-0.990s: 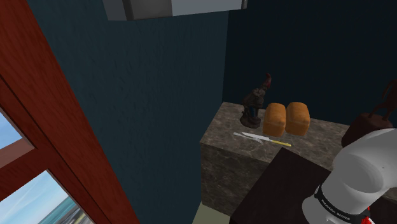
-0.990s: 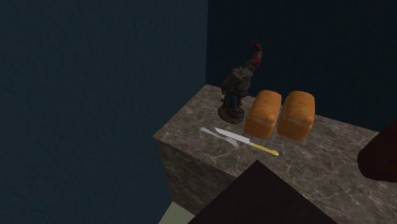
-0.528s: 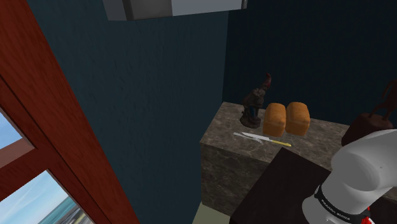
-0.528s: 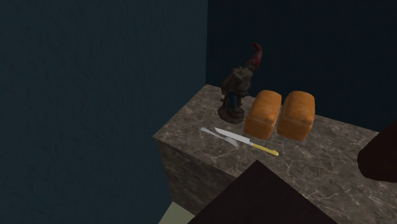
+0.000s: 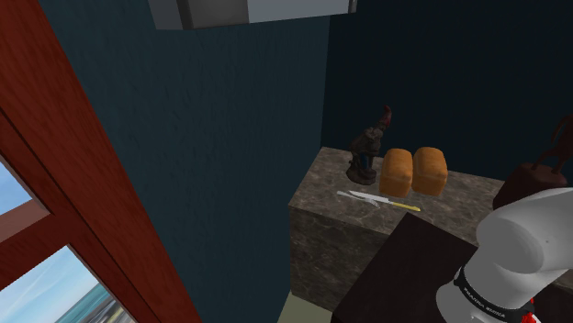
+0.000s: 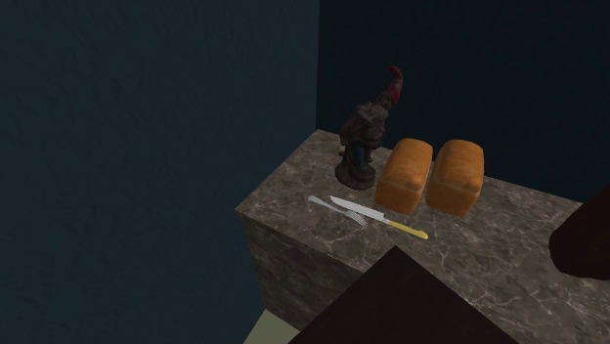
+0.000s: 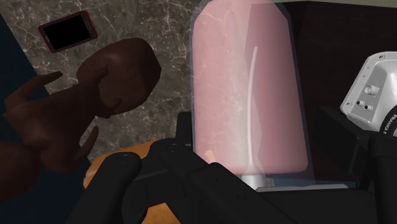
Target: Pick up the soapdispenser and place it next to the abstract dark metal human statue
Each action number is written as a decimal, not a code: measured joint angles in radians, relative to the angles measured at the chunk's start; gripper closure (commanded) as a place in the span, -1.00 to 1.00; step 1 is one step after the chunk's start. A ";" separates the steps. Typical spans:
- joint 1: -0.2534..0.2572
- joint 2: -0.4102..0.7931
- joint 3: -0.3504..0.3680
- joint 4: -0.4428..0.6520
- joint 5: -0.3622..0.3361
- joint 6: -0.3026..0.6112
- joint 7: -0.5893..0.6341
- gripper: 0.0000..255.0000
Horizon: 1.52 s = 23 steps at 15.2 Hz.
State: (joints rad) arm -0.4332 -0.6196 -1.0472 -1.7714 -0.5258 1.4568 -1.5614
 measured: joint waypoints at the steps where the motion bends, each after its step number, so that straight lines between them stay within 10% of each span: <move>1: -0.003 -0.005 -0.002 -0.016 -0.004 0.012 0.003 1.00; 23: -0.045 -0.077 -0.084 -0.311 -0.096 0.261 0.058 1.00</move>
State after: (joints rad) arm -0.4782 -0.6968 -1.1311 -2.0825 -0.6215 1.7176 -1.5037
